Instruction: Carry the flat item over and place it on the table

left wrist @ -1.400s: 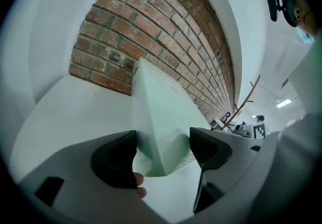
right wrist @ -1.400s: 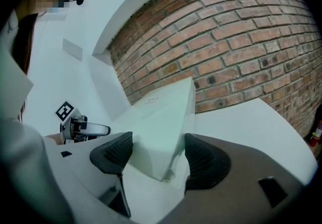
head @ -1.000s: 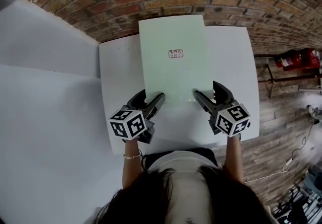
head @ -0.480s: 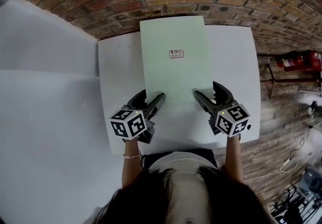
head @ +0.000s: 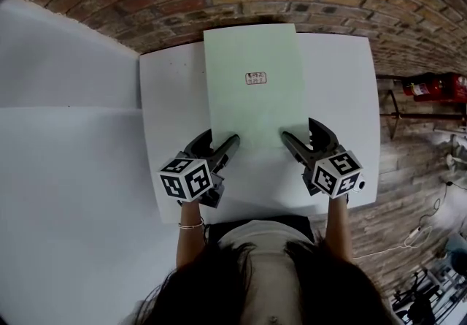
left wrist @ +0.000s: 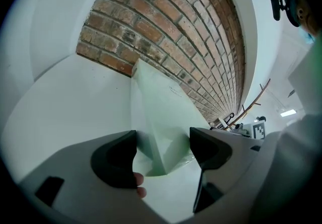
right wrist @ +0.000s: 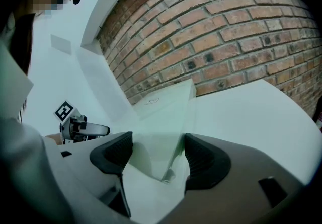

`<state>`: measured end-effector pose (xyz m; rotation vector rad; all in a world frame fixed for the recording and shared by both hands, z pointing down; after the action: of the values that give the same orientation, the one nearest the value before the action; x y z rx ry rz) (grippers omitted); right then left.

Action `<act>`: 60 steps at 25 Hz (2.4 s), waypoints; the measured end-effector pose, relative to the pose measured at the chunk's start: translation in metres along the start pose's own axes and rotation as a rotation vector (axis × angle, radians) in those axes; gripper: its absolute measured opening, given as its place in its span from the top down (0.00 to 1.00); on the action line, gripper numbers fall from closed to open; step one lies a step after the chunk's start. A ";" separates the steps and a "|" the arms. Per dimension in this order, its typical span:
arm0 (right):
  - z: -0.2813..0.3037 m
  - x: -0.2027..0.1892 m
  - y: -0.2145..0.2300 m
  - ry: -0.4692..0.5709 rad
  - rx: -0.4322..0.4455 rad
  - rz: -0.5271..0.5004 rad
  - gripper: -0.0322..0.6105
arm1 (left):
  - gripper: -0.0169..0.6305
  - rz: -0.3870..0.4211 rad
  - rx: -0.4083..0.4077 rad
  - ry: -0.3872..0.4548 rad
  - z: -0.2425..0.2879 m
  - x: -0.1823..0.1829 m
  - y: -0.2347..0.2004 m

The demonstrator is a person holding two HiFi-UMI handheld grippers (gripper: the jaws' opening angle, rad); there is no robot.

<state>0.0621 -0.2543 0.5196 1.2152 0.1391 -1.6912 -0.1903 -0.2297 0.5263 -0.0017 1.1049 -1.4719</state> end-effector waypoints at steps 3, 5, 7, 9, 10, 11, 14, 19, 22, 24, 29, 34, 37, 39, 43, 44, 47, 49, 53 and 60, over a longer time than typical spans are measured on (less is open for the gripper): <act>0.002 -0.003 0.002 -0.011 0.000 0.005 0.41 | 0.45 -0.010 0.002 -0.006 0.002 -0.003 -0.002; 0.003 -0.004 0.003 -0.017 0.000 0.010 0.41 | 0.45 -0.016 0.004 -0.010 0.003 -0.004 -0.004; 0.005 -0.006 0.004 -0.023 0.000 0.012 0.41 | 0.45 -0.020 0.007 -0.015 0.004 -0.006 -0.005; 0.006 -0.007 0.004 -0.029 0.000 0.015 0.41 | 0.45 -0.023 0.010 -0.019 0.005 -0.006 -0.007; 0.007 -0.007 0.005 -0.032 0.001 0.016 0.41 | 0.45 -0.025 0.011 -0.021 0.006 -0.007 -0.007; 0.008 -0.008 0.005 -0.034 0.001 0.018 0.41 | 0.45 -0.027 0.011 -0.022 0.006 -0.007 -0.008; 0.010 -0.009 0.007 -0.040 -0.001 0.023 0.41 | 0.45 -0.030 0.012 -0.026 0.008 -0.007 -0.010; 0.012 -0.011 0.009 -0.050 -0.003 0.030 0.41 | 0.45 -0.039 0.013 -0.032 0.011 -0.010 -0.012; 0.013 -0.013 0.010 -0.054 -0.002 0.031 0.41 | 0.45 -0.039 0.014 -0.033 0.012 -0.011 -0.013; 0.014 -0.014 0.011 -0.060 -0.003 0.030 0.41 | 0.45 -0.035 0.015 -0.038 0.013 -0.011 -0.014; 0.016 -0.017 0.012 -0.077 -0.006 0.023 0.41 | 0.45 -0.034 0.015 -0.052 0.016 -0.014 -0.017; 0.017 -0.019 0.013 -0.094 -0.009 0.019 0.41 | 0.45 -0.032 0.015 -0.066 0.018 -0.017 -0.018; 0.019 -0.021 0.014 -0.104 -0.011 0.019 0.41 | 0.45 -0.027 0.016 -0.074 0.019 -0.018 -0.020; 0.019 -0.022 0.014 -0.108 -0.011 0.018 0.41 | 0.45 -0.026 0.015 -0.077 0.020 -0.019 -0.021; 0.021 -0.025 0.016 -0.123 -0.011 0.016 0.41 | 0.45 -0.026 0.014 -0.088 0.021 -0.021 -0.022; 0.021 -0.025 0.016 -0.126 -0.011 0.016 0.41 | 0.45 -0.024 0.014 -0.090 0.022 -0.021 -0.023; 0.022 -0.027 0.017 -0.134 -0.010 0.015 0.41 | 0.45 -0.024 0.013 -0.093 0.022 -0.022 -0.024; 0.023 -0.028 0.017 -0.141 -0.012 0.011 0.41 | 0.45 -0.023 0.011 -0.098 0.023 -0.023 -0.026; 0.023 -0.030 0.018 -0.150 -0.013 0.003 0.41 | 0.45 -0.024 0.007 -0.107 0.025 -0.026 -0.027; 0.023 -0.031 0.019 -0.150 -0.014 -0.004 0.41 | 0.45 -0.025 -0.001 -0.115 0.027 -0.028 -0.029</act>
<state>0.0611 -0.2574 0.5625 1.0744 0.0615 -1.7745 -0.1899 -0.2303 0.5745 -0.0999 1.0161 -1.4749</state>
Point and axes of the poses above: the fingertips, and each gripper's own axes: z forward along the fingers, y to its right, x out of its top, the point moved 6 cm from there along -z, backward along the fingers
